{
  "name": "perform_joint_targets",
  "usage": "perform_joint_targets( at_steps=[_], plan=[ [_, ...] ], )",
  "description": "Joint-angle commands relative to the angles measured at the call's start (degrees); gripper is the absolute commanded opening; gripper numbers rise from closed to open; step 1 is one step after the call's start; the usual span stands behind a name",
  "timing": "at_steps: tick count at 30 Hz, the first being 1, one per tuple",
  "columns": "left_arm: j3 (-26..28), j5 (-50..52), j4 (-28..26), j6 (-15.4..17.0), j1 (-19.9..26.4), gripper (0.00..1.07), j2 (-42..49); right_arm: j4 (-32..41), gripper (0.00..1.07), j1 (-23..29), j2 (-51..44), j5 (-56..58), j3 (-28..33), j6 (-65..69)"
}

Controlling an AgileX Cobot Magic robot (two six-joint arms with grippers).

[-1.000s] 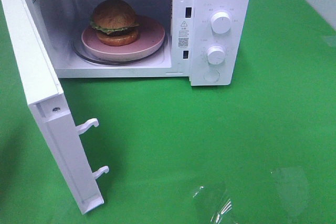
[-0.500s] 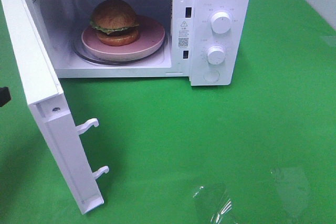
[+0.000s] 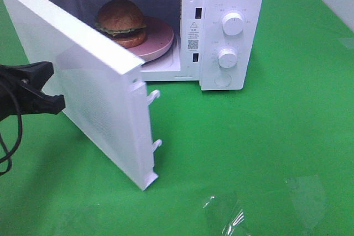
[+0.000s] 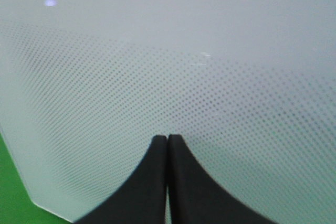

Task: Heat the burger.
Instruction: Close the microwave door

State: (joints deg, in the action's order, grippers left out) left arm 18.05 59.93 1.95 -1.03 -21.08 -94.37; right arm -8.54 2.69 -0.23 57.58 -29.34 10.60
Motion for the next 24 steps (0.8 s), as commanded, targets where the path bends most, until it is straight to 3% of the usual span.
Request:
perform_joint_targets(
  at_steps=[1,14,16,19,21,24],
  plan=[
    [3.0,1.1,-2.7,-1.0,-4.2,0.00,-2.2,0.2,0.73,-0.3,-1.5,0.1,0.0,-0.2],
    [14.2,-4.9,-10.2,-2.3,-11.9,0.00,-8.8,0.2,0.73,-0.3,-1.5,0.1,0.0,-0.2],
    [19.0,-8.3,-13.0,-4.2,-13.4,0.00,-10.3,0.2,0.73,-0.3,-1.5,0.1,0.0,-0.2],
    [20.4,-9.6,-14.2,-4.9,-13.9,0.00,-10.7,0.2,0.73,-0.3,-1.5,0.1,0.0,-0.2],
    [25.2,-12.5,-18.4,-8.8,-15.6,0.00,-12.4,0.1,0.73,-0.3,-1.5,0.1,0.0,-0.2],
    [27.7,-13.3,-19.6,-10.5,-16.3,0.00,-13.3,0.1,0.73,-0.3,-1.5,0.1,0.0,-0.2]
  ],
)
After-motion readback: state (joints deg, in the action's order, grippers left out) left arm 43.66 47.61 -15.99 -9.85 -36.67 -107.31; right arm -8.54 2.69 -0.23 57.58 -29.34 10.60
